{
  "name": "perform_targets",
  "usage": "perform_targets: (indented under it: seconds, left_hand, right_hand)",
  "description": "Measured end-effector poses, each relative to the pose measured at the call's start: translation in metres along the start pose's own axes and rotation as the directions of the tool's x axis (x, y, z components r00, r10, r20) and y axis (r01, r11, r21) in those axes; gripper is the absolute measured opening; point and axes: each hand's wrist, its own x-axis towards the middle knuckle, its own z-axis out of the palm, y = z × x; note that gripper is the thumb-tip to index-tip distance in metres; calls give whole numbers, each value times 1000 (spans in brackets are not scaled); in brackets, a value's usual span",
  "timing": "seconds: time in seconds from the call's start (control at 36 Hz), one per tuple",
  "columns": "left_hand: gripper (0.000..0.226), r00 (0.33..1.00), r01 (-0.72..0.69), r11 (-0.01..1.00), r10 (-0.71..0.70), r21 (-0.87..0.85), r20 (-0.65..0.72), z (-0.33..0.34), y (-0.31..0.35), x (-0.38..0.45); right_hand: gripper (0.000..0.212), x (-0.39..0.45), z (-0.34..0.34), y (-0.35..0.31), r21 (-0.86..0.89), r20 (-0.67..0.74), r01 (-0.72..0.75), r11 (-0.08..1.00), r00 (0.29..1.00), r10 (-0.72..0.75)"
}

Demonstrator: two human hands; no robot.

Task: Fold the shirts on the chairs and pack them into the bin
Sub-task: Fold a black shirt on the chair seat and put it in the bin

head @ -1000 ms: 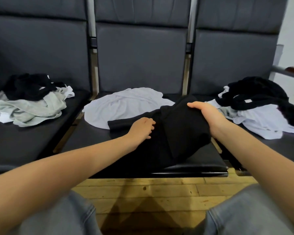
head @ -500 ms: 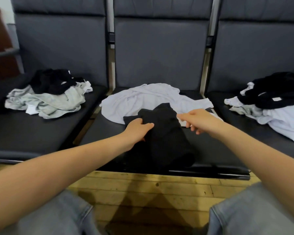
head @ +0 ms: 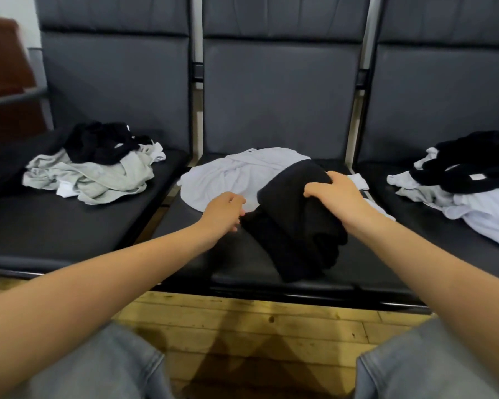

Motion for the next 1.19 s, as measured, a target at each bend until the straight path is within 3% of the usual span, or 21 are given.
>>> perform_targets:
  seconds: [0.06,0.14,0.22,0.28,0.47,0.61,0.75,0.83,0.97,1.06,1.14,1.19]
  left_hand:
    - [27,994,100,985,-92,-141,59,-3,-1,-5]
    - [37,973,219,911,-175,-349,152,-6,-5,-12]
    - [52,948,315,808,-245,-498,202,-5,-8,-17]
    - [54,947,320,792,-243,-520,213,-2,-7,-18]
    - [39,911,404,743,-276,-534,305,-2,-4,-22]
    - [35,884,467,656,-348,-593,311,-1,3,-24]
    - [30,919,392,567,-274,-725,283,-4,20,-26]
    - [28,943,333,519,-181,-787,279,-10,35,-28]
    - [32,965,232,452,2,-861,262,-22,49,-26]
    - [30,964,215,473,39,-854,264,-25,50,-25]
    - [24,971,181,560,27,-808,237,-28,45,-18]
    - [33,975,169,598,17,-784,223,-30,38,-9]
  right_hand:
    - [27,2,0,-6,-52,-3,46,998,999,-46]
    - [48,0,12,-13,-24,125,59,998,991,-56]
    - [39,-8,29,-21,-33,347,-28,999,937,38]
    - [37,-8,35,-18,-106,420,-13,994,906,57]
    - [28,0,28,15,-416,269,69,907,962,51]
    - [63,-9,32,27,-498,309,-5,867,933,182]
    - [51,-20,37,15,-354,286,-35,935,947,144]
    - [48,-22,38,6,-77,355,-106,991,926,127]
    - [28,-15,42,-1,295,441,-185,937,897,38]
    - [23,-13,41,-5,370,446,-195,908,895,10]
    - [19,-8,38,-9,337,379,-211,918,922,73]
    - [16,-5,35,-13,322,330,-187,928,941,75]
